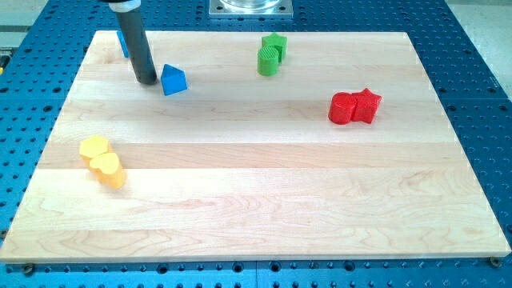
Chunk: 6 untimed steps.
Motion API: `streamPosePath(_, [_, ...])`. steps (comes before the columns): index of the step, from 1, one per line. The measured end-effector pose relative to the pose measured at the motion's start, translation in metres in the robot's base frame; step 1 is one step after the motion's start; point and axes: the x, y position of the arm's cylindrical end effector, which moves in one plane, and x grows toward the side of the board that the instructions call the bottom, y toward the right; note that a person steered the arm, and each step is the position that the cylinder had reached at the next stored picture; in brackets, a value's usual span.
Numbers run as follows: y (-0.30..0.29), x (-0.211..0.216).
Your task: Move the blue triangle towards the center of the board
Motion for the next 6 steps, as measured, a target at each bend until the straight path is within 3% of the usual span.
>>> streamPosePath(2, [0.094, 0.034])
streamPosePath(3, [0.06, 0.007])
streamPosePath(4, [0.073, -0.029])
streamPosePath(5, [0.136, -0.063])
streamPosePath(6, [0.214, -0.065])
